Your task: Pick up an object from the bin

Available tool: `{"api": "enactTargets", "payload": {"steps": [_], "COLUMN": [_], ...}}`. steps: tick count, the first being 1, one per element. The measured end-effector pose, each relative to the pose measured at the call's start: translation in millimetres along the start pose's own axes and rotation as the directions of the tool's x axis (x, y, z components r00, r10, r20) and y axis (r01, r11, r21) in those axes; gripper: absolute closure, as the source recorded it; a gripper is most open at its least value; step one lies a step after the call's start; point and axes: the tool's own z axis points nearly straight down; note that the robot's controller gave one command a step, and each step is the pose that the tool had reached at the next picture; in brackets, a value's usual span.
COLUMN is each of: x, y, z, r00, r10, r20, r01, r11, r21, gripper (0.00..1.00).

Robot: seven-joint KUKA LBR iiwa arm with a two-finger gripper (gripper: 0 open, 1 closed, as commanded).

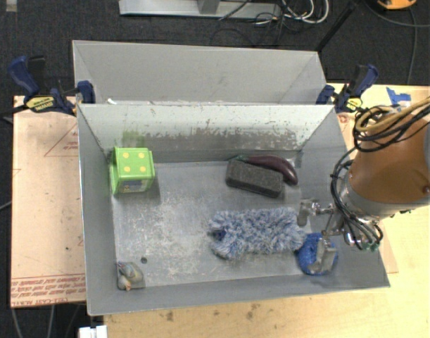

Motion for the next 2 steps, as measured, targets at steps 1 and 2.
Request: {"api": "enactTargets", "payload": {"steps": [1, 2], "x": [-1.6, -18.9], "y": [0, 18], "z": [-4, 84], "r00": [1.0, 0.972], "r10": [-0.003, -0.233], "r20": [0.007, 0.009], "r01": [0.003, 0.233], "r11": [1.0, 0.972], "r21": [0.001, 0.003], "gripper": [0.0, 1.0]}}
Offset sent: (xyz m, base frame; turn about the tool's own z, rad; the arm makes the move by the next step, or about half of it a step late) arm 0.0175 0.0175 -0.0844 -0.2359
